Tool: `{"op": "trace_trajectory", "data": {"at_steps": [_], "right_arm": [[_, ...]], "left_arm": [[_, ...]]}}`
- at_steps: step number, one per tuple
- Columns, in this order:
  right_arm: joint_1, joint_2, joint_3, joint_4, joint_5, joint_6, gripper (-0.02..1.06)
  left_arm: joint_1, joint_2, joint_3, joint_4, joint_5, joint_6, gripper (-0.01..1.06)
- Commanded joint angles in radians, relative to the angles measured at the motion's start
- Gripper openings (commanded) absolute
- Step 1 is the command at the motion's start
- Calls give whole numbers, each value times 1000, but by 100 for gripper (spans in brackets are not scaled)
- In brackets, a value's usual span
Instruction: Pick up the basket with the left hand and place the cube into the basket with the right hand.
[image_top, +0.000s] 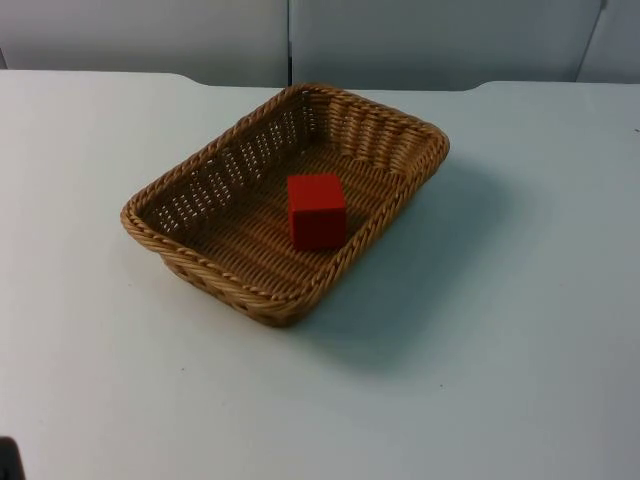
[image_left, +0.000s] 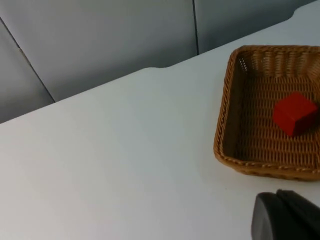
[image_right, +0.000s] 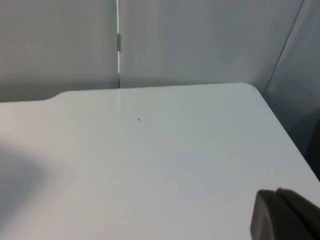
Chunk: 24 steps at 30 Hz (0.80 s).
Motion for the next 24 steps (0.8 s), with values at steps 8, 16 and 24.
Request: {"op": "trace_trajectory", "data": {"at_steps": [8,16,24], "right_arm": [[0,-150,83,104,-7,-109,0],[0,-397,83,254,-54,-174,0],[0,-475,83,405,34,-390,0]], "left_arm": [[1,-190,67,-3,146,-6,0],[1,-337,67,-16,169,-33,0],[1,-381,67,-70,209,-45,0]]}}
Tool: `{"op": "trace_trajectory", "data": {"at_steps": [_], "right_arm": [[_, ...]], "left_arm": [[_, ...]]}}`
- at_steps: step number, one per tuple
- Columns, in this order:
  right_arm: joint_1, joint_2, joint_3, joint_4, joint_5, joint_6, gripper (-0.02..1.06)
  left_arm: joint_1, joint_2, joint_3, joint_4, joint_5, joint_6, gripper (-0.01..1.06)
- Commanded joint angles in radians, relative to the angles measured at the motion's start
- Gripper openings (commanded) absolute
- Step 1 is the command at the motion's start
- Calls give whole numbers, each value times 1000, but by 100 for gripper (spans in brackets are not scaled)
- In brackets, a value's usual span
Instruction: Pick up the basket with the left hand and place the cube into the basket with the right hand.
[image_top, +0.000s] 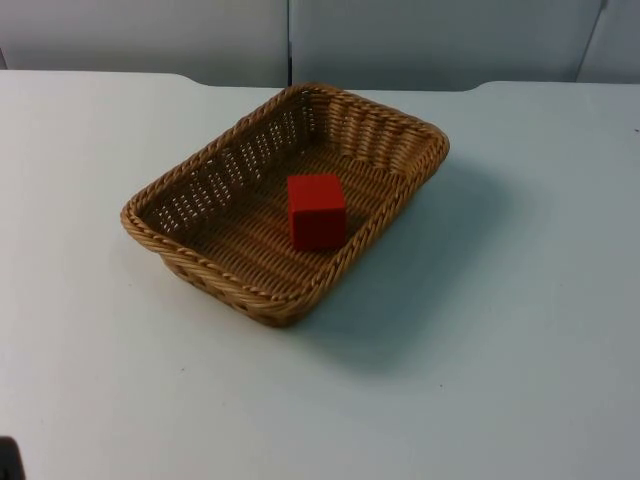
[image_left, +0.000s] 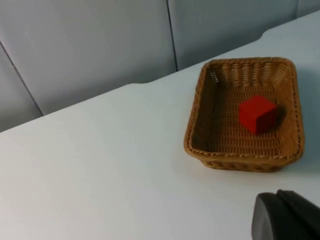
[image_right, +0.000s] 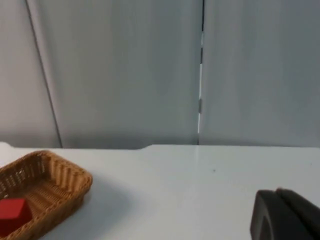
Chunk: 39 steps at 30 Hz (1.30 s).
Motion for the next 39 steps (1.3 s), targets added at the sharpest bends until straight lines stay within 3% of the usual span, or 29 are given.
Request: {"op": "trace_trajectory", "data": {"at_steps": [1,6,12,19,27,33,39], "right_arm": [[0,-6,4,85,50,-69,0],[0,-6,4,186,105,-120,0],[0,-6,4,184,207,-158,0],[0,-25,4,181,251,-165,0],[0,-74,102,192,247,-160,0],[2,-74,119,249,225,-160,0],[2,-74,121,234,219,-160,0]], "left_arm": [[1,-10,2,-46,31,-9,0],[1,-14,2,-52,61,-9,0],[-28,-14,2,-29,63,-9,0],[-55,-14,2,57,71,-66,0],[-80,-36,78,61,39,-68,0],[-80,-134,168,72,-68,-81,0],[-80,-135,186,87,-19,-89,0]]}}
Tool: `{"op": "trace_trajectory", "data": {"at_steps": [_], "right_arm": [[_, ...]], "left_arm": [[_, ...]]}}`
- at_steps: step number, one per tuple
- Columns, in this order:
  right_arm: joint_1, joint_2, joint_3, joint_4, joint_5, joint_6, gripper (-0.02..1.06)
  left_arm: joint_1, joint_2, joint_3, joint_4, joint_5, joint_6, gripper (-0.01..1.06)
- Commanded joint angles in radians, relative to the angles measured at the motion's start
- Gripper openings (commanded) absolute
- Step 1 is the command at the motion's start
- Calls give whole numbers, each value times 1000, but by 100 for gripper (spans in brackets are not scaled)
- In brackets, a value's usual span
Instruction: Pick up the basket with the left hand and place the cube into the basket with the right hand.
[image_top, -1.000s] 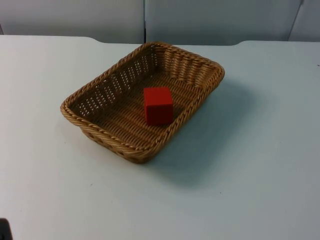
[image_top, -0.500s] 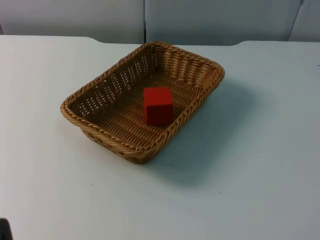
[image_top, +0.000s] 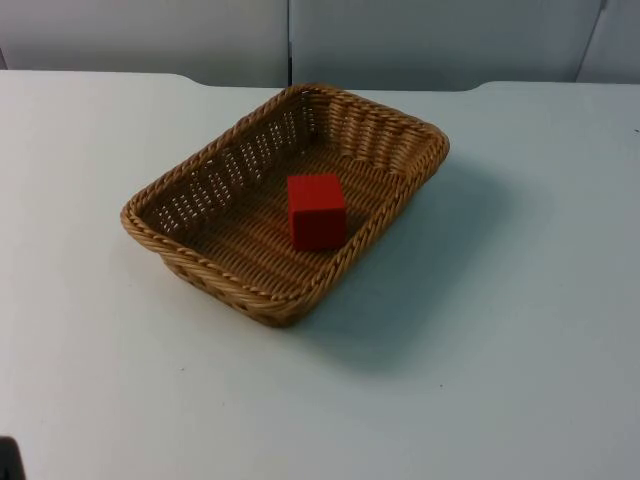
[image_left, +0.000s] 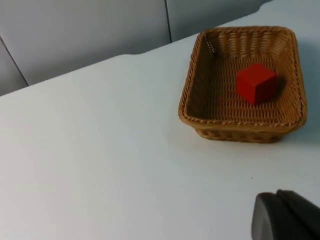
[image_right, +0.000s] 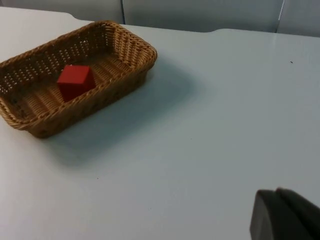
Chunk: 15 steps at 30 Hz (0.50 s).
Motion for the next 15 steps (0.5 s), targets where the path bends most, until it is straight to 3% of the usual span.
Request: {"op": "trace_trajectory", "data": {"at_steps": [1,8,15], "right_arm": [[2,-4,5,0,-15,-3,0],[2,-4,5,-6,-17,-3,0],[2,-4,11,0,-14,-3,0]], "left_arm": [[-7,-7,8,5,24,-14,0],[-7,-7,8,31,61,-38,0],[-7,-7,22,31,40,-63,0]]}}
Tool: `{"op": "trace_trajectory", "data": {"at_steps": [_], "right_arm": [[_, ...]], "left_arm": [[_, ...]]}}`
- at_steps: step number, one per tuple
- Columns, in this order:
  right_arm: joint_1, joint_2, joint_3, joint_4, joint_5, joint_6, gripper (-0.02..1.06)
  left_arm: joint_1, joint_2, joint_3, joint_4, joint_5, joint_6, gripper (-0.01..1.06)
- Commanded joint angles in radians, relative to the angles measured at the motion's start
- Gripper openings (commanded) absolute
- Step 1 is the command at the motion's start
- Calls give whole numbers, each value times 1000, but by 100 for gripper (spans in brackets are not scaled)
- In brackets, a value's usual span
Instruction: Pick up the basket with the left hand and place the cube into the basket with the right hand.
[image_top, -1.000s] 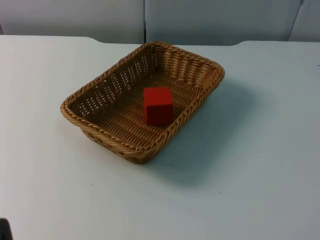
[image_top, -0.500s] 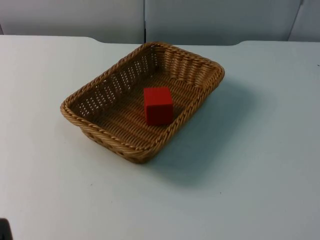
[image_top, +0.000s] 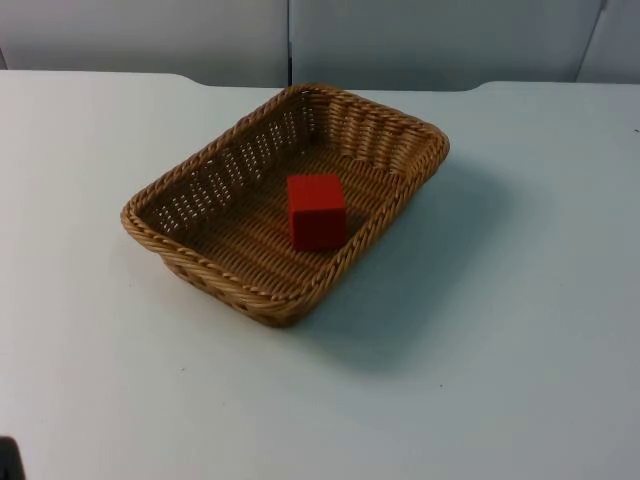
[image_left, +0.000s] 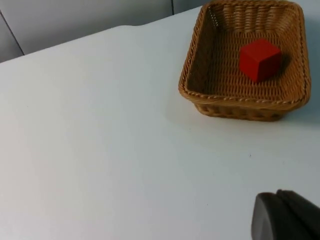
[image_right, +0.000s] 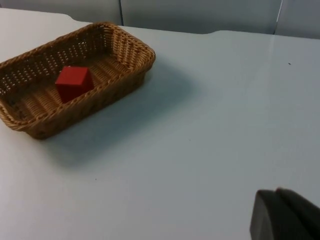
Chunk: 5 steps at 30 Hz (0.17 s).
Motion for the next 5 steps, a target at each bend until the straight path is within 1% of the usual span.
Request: {"op": "trace_trajectory", "data": {"at_steps": [1,5], "right_arm": [[2,-4,11,0,-11,-3,0],[2,-4,50,0,-19,-3,0]], "left_arm": [[-7,-6,4,5,-12,-13,0],[-7,-6,4,7,-12,-13,0]]}}
